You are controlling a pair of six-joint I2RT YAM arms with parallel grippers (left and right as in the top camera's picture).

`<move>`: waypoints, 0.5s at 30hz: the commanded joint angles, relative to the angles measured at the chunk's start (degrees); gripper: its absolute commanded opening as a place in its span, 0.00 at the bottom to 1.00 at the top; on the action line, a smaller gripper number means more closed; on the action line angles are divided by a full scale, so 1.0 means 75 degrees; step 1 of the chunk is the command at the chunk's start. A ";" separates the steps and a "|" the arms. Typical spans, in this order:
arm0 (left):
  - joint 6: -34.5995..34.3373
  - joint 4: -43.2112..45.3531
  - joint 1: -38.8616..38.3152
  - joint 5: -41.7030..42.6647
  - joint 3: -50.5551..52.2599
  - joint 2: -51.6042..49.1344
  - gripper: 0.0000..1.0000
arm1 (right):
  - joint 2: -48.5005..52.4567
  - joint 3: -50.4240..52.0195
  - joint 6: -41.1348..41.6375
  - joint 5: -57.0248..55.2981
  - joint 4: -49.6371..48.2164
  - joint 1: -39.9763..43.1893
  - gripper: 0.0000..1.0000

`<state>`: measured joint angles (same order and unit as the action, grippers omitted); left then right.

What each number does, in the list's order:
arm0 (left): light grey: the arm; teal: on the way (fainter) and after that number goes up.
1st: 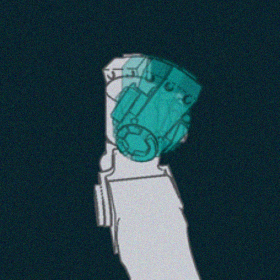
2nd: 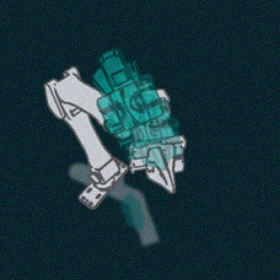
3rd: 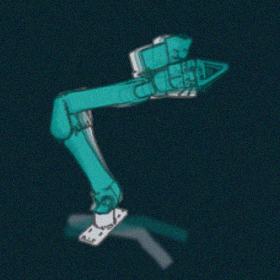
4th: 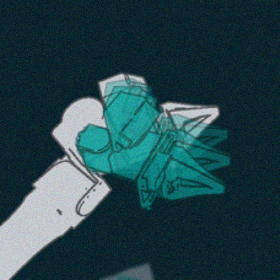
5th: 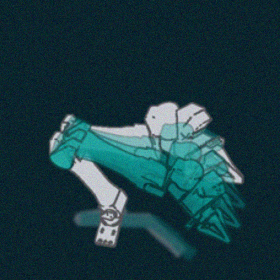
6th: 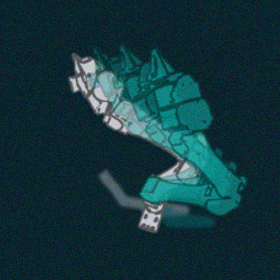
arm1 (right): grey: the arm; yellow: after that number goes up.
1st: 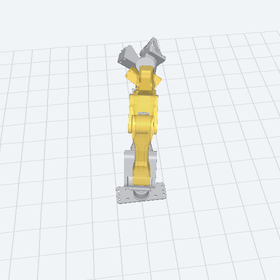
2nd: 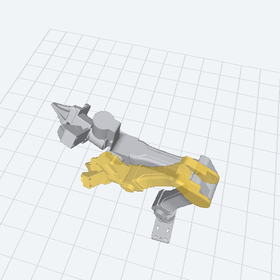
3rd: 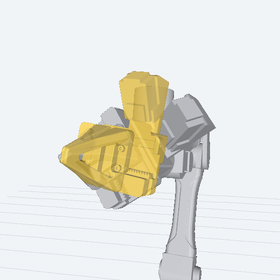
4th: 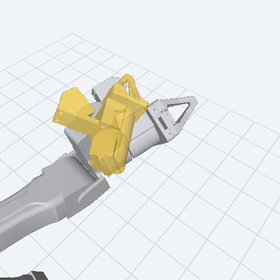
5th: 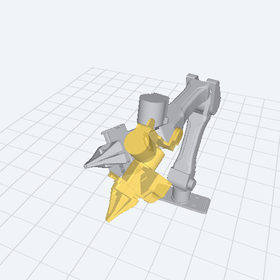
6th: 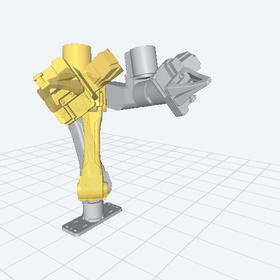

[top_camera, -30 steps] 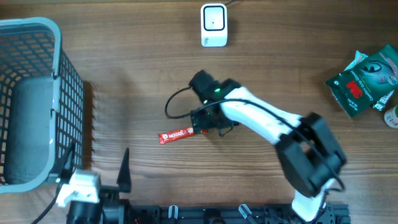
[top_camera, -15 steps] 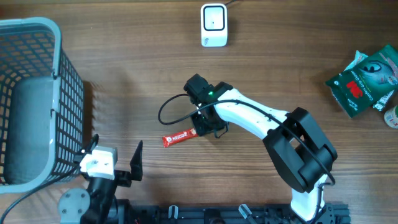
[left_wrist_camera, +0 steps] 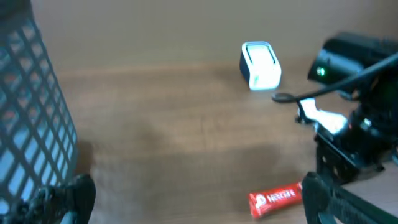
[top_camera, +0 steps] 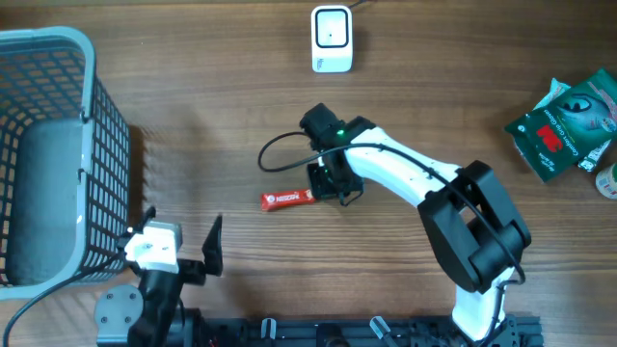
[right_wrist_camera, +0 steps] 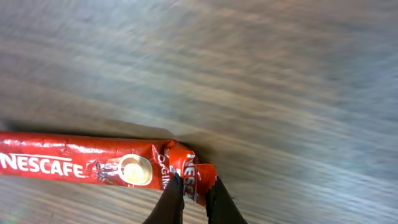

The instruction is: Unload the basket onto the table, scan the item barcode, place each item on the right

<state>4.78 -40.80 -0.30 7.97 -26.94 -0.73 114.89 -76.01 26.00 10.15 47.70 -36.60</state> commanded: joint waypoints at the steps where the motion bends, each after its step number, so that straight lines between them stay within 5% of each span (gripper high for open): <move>1: -0.0105 0.0673 -0.0026 -0.0122 0.0530 0.0050 1.00 | -0.0207 0.0064 0.0210 -0.0527 0.0038 0.0166 0.05; 9: -0.0108 0.2110 -0.0026 0.0259 0.1920 0.0050 1.00 | -0.0825 0.0064 0.0425 -0.0527 -0.0012 0.0175 0.05; 15: -0.0108 0.2296 -0.0026 0.0452 0.2346 0.0050 1.00 | -0.1005 0.0026 0.2474 0.0178 0.0799 0.0361 0.05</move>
<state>4.75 -24.18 -0.30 9.76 -10.41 -0.75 109.47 -75.94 35.24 7.70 51.24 -35.18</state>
